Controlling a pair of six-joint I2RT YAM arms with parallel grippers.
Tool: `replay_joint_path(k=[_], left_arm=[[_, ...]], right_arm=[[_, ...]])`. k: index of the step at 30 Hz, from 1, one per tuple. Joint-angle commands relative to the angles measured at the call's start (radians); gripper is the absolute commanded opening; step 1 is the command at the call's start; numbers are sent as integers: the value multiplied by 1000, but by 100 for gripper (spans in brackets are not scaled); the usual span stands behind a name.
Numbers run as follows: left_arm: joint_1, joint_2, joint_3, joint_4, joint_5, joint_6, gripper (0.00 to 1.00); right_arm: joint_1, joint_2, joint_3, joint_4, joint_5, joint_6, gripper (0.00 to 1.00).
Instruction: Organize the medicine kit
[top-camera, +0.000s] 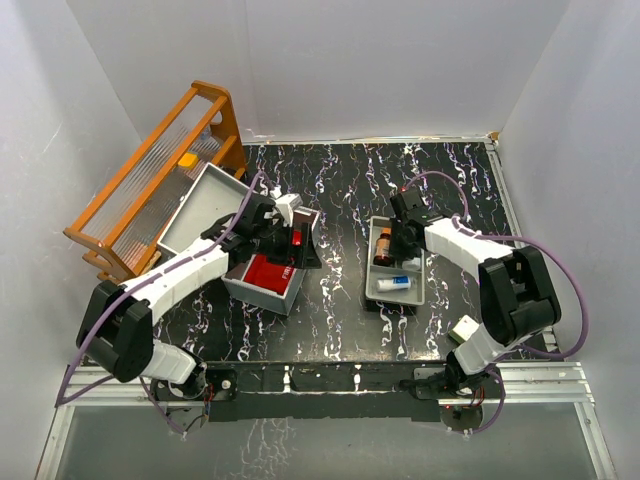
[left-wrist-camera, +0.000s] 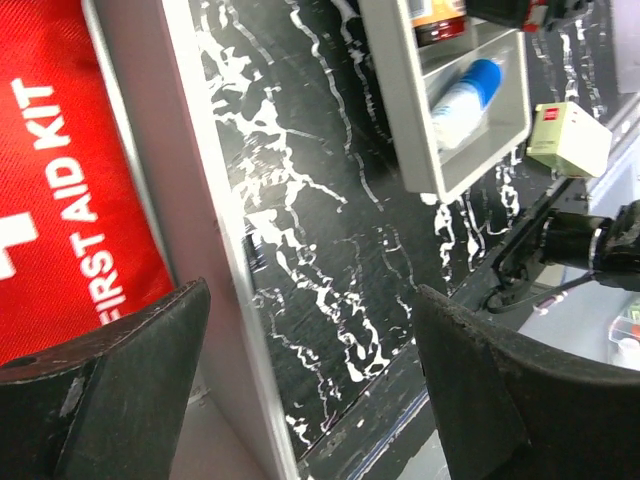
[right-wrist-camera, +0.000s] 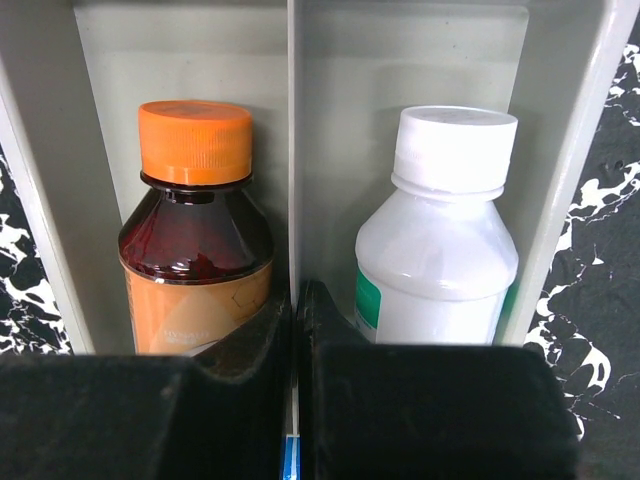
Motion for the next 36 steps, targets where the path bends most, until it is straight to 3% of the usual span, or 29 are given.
replay_joint_path(k=[1,24,36], left_arm=[[-22,22,57,82,70,-30,80],[-152,216,210,205,129,-112,79],[-159,186,329,-22,-141,-28,82]], right_arm=[[0,-81,21,56,8,23,0],[-16,-201,42,-12,97,23,0],[-18,-182,213,-286,71,4,0]])
